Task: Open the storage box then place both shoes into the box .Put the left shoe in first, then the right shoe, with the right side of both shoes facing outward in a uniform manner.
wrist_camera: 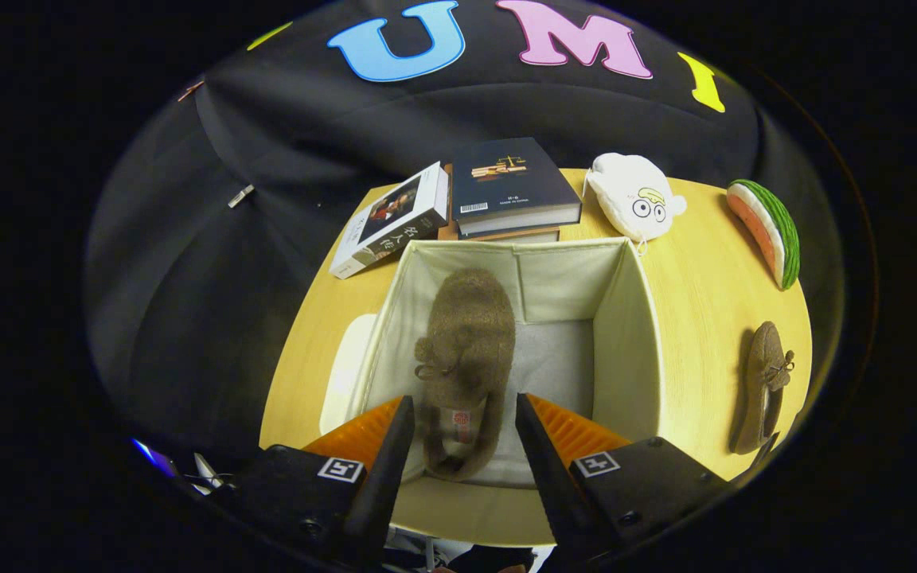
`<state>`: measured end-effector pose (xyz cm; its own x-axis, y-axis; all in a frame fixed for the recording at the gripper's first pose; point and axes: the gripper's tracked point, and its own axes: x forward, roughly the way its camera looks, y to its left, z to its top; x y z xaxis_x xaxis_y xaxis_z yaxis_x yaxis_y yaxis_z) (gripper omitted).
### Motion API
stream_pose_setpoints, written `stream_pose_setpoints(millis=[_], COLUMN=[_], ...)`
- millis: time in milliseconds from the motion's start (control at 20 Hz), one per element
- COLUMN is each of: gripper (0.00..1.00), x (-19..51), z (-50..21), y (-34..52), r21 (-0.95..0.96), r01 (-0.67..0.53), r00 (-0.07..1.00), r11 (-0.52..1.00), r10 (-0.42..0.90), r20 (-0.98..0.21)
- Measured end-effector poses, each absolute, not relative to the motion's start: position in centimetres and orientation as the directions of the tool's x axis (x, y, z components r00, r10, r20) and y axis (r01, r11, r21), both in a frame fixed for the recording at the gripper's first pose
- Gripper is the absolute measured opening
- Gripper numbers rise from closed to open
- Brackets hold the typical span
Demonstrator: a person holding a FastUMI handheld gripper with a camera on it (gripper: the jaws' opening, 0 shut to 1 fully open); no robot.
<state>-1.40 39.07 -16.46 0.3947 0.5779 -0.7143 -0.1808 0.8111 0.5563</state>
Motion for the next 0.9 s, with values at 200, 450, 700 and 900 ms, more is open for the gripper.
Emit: stream_pose_setpoints(millis=[200, 450, 700, 900], gripper=[0.84, 0.84, 0.84, 0.84], x=[-0.4, 1.6, 2.2, 1.6], z=[-13.6, -10.6, -12.6, -17.6], y=[35.9, 26.7, 14.2, 5.4], r21=[0.576, 0.554, 0.453, 0.405], r01=[-0.196, -0.195, -0.156, -0.067], r00=[0.455, 0.572, 0.64, 0.632], r11=[0.794, 0.809, 0.878, 0.912], r10=[0.594, 0.553, 0.439, 0.353], r20=[-0.664, -0.606, -0.631, -0.69])
